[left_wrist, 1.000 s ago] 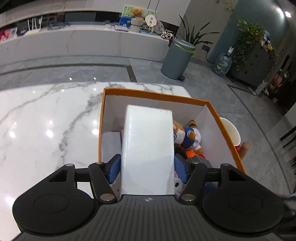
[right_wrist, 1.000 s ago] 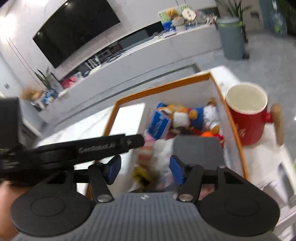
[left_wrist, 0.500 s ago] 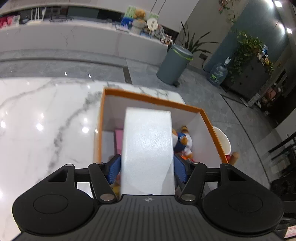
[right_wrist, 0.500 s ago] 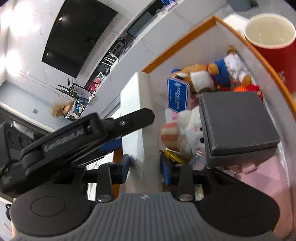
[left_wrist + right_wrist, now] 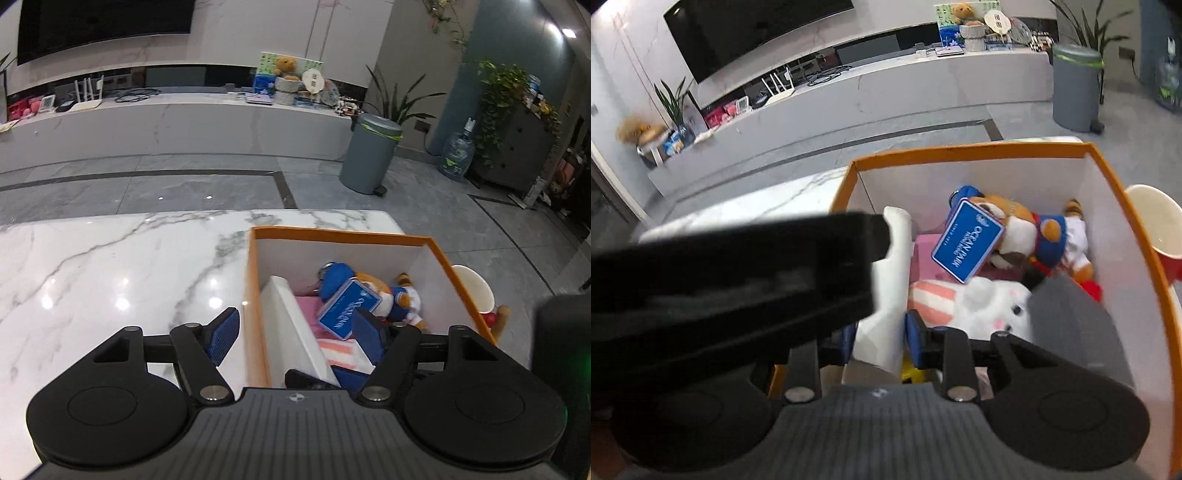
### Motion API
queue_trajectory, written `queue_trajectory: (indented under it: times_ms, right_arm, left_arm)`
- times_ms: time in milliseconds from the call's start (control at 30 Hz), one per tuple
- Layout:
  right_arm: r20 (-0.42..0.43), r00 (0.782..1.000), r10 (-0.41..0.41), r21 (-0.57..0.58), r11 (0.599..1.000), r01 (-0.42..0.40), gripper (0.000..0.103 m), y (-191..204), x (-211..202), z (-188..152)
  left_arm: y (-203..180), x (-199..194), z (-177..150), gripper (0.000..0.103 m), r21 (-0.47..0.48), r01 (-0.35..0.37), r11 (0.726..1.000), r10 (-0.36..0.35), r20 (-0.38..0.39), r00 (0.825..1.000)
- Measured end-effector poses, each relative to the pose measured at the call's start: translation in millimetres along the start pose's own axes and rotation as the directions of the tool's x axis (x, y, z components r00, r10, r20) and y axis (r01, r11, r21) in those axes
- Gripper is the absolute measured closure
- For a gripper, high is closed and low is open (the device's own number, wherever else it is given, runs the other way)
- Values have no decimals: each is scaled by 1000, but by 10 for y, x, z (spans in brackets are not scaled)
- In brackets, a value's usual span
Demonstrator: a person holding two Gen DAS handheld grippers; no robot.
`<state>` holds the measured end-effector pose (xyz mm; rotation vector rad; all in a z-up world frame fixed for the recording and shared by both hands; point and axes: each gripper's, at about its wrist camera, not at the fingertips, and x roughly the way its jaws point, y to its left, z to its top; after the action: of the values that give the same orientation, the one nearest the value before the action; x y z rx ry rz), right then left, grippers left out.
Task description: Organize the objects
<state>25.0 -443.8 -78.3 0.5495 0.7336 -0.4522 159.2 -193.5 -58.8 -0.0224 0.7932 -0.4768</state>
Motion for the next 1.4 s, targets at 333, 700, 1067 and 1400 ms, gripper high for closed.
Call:
queue_trajectory:
  times_ms: [333, 700, 1067, 1400]
  right_arm:
    - [-46, 998, 43, -12, 999, -43, 54, -39, -35, 133]
    - [49, 988, -149, -75, 985, 153, 45, -325, -835, -104]
    - [110, 951, -289, -104, 948, 300, 34, -346, -1474, -391]
    - [183, 907, -378, -105, 910, 400, 13, -205, -1877, -594]
  left_arm:
    - [100, -82, -1, 24, -3, -25, 1000, 25, -5, 1000]
    - [-211, -277, -131, 19, 81, -12, 997, 15, -40, 999]
    - [-389, -652, -283, 9, 135, -16, 991, 21, -36, 999]
    - [-237, -906, -544, 2, 71, -20, 997, 24, -45, 999]
